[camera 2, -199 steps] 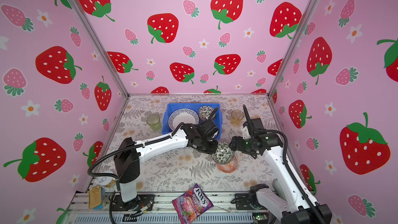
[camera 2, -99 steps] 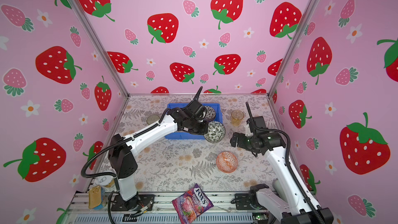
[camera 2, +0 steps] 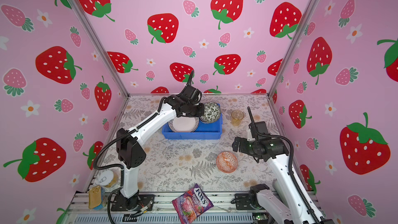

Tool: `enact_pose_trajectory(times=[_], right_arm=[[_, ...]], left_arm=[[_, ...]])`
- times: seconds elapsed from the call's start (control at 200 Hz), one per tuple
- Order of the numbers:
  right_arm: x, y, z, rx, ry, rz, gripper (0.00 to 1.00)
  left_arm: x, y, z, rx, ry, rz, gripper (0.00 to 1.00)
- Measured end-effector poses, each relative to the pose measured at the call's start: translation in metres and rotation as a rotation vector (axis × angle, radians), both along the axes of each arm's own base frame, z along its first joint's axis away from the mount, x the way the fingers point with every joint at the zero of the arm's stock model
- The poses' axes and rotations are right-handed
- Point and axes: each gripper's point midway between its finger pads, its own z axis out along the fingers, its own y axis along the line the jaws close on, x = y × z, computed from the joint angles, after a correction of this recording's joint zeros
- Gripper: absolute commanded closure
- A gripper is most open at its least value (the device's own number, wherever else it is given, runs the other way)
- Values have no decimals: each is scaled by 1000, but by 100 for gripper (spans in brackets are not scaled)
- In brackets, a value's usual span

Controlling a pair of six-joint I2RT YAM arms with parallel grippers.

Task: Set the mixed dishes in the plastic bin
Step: 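Carry the leaf-patterned bowl to the bin with left while right withdraws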

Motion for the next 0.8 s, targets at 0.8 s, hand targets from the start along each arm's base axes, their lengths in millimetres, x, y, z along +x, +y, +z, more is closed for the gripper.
enact_pose_trajectory(times=[0.8], right_arm=[[13, -9, -34, -63, 91, 23, 1]], left_arm=[[67, 15, -57, 74, 31, 30, 100]])
